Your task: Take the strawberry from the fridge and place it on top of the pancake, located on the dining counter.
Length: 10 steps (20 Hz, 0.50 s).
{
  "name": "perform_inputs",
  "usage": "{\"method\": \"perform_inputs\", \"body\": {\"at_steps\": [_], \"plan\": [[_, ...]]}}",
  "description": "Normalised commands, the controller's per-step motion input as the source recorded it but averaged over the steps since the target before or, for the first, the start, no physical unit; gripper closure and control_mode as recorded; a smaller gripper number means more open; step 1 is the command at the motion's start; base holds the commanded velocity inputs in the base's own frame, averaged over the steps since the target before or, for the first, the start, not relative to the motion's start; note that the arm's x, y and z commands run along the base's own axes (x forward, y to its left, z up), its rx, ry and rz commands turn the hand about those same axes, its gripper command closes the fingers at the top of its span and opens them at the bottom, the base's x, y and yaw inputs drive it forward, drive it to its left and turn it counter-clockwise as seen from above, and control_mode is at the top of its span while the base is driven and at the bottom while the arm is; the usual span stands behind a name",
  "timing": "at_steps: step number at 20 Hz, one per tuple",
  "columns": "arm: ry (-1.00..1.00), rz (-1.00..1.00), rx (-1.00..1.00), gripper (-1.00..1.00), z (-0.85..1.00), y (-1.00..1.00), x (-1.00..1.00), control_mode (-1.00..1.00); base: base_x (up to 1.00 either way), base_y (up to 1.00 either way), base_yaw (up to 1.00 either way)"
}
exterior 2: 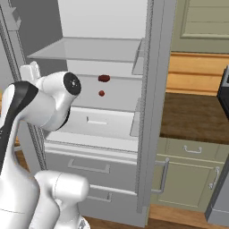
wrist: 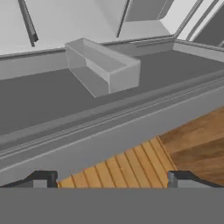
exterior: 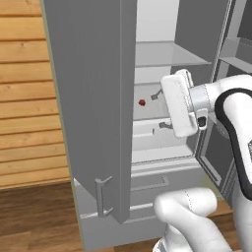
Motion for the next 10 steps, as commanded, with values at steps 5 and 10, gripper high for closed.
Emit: {"method": "perform_inputs", "body": {"at_steps": [5,10], "plan": [[0.01,0.0,0.09,-1.0,-0.22,0.27,0.5,-1.0,0.0,0.0,0.0],[0.05,0.04,0.02,-1.0,-0.2,0.36,0.47,-1.0,0.0,0.0,0.0]]}}
